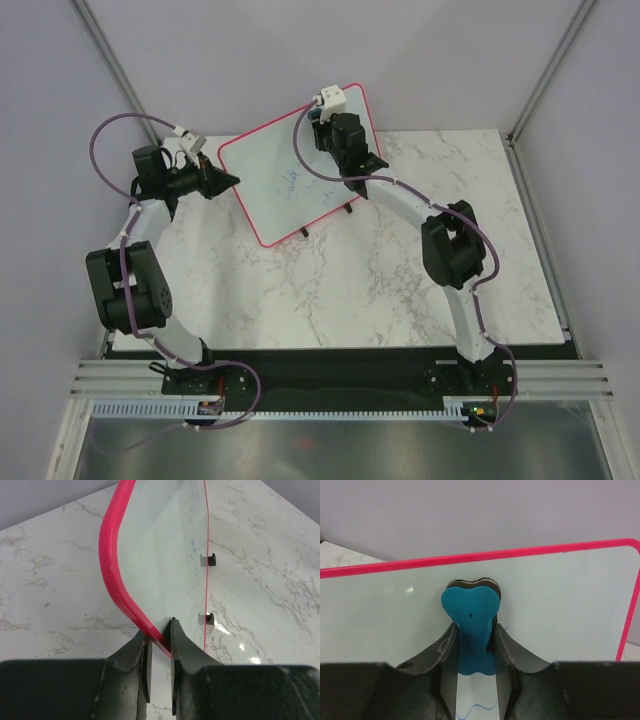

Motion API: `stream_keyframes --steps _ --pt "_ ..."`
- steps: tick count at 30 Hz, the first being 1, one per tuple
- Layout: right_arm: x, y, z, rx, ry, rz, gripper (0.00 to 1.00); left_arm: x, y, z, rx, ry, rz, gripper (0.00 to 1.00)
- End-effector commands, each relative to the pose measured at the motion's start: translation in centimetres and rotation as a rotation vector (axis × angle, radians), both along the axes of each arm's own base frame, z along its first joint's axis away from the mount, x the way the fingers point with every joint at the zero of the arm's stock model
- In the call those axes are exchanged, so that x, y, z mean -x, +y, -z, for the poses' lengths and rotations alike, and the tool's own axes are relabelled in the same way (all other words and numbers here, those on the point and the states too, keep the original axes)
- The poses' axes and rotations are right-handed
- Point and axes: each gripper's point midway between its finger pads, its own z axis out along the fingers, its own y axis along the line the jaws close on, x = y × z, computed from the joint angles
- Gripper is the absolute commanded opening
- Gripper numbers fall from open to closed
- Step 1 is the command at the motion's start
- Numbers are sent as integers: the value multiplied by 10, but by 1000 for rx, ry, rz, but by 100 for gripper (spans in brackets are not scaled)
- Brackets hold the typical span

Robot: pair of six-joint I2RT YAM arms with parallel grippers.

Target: Erase the whiteboard

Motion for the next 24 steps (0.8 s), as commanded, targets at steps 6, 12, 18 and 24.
stream_keyframes --steps 6,12,18,24 --pt "61 73 2 56 -28 -202 0 -15 8 -13 -155 -195 1 2" --pt "128 129 39 117 0 -391 0 -15 7 -14 -153 -194 5 2" --pt "147 138 61 152 38 -429 0 -15 7 -14 -152 -192 7 2" --pt "129 113 55 185 15 -306 0 -15 7 -14 -155 -193 8 2"
